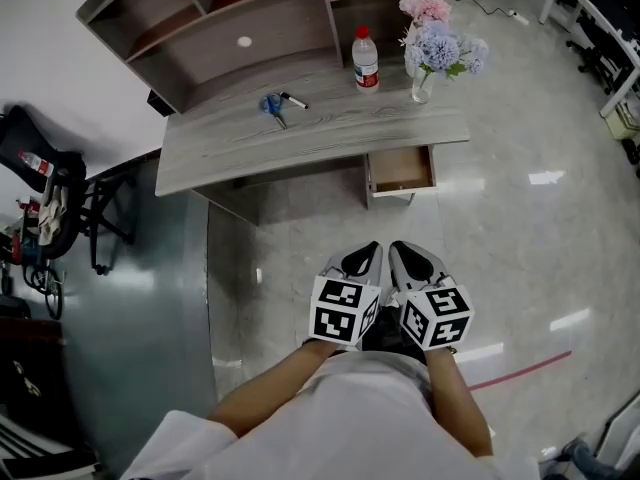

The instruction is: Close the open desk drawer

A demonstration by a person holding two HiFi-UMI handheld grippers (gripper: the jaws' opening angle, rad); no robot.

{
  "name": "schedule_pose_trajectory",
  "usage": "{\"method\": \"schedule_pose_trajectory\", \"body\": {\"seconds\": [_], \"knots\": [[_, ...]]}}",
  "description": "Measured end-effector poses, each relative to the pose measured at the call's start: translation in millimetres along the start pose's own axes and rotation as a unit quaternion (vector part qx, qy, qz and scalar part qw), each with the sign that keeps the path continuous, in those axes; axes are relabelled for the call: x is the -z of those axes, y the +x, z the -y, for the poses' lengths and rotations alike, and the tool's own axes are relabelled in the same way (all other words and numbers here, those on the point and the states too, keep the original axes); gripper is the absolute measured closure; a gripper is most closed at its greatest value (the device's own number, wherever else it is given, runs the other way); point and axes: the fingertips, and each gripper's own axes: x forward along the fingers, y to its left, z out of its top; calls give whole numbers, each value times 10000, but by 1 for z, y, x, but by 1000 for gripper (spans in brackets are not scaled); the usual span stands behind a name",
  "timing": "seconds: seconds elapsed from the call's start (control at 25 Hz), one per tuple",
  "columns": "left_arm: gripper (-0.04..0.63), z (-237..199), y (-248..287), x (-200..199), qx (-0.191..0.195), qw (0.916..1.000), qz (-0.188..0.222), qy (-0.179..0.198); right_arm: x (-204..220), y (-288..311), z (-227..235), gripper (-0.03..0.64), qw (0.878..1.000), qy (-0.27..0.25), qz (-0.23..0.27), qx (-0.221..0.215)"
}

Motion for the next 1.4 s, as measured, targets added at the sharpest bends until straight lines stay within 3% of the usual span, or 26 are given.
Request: {"method": "schedule_pose_trajectory", "body": {"seconds": [0.32, 0.52, 0.8, 1.2, 1.4], "knots": [[592, 0, 58, -22, -68, 9996, -260, 80, -9, 27, 56, 615, 9985, 411, -202, -296], [592, 8, 92, -32, -39, 9991, -386, 196, -17, 32, 89, 615, 9948, 831, -22, -582], [592, 18, 127, -33, 84, 9978, -470, 469, -4, 46, 127, 614, 9898, 1328, 36, -508], [592, -15, 185, -27, 145, 9976, -494, 452, 34, 106, 170, 612, 9717, 2342, 199, -222], [592, -35, 207, -20, 214, 9972, -608, 380, 53, 131, 181, 529, 9573, 2883, 188, -58]]}}
